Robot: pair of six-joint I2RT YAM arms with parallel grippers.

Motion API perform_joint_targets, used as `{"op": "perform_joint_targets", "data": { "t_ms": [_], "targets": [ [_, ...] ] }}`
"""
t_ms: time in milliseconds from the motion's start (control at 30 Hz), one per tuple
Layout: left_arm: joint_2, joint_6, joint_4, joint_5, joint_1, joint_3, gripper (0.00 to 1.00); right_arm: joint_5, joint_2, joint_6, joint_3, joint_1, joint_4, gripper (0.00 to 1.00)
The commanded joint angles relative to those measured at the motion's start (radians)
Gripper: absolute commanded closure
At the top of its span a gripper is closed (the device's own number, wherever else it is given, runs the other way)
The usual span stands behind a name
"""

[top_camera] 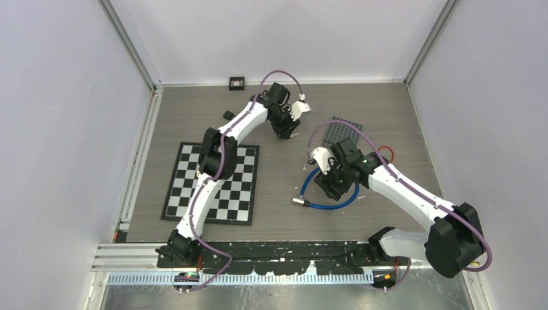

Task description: Unlock with the key

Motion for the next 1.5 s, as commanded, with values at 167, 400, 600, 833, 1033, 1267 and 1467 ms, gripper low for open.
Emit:
{"op": "perform_joint_targets", "data": {
  "t_ms": [167,400,600,833,1033,1267,1467],
  "targets": [
    [0.012,-0.065,-0.023,0.060,0.000,0.012,0.79,0.002,0.001,-0.002,0.004,-0.004,0.010,0.39],
    [0.015,-0.107,0.000,0.064,0.000,0.001,0.91,0.008,-0.008,0.001,0.004,-0.003,0.009,0.39],
    [-0.041,-0.158,0.044,0.093,0.007,-0.081,1.00,0.003,-0.030,0.002,0.009,-0.003,0.013,0.41],
    [-0.190,-0.286,0.125,0.207,0.034,-0.257,1.00,-0.030,-0.079,0.010,0.062,-0.005,0.022,0.41],
    [-0.398,-0.504,0.319,0.386,0.094,-0.521,1.00,-0.050,-0.103,0.069,0.104,-0.011,0.163,0.42],
    [-0.637,-0.612,0.443,0.548,0.109,-0.800,1.00,-0.196,0.041,0.096,0.250,-0.012,0.209,0.42],
    [-0.811,-0.784,0.616,0.663,0.116,-1.000,1.00,-0.376,0.111,0.120,0.299,-0.010,0.269,0.44]
  ]
}}
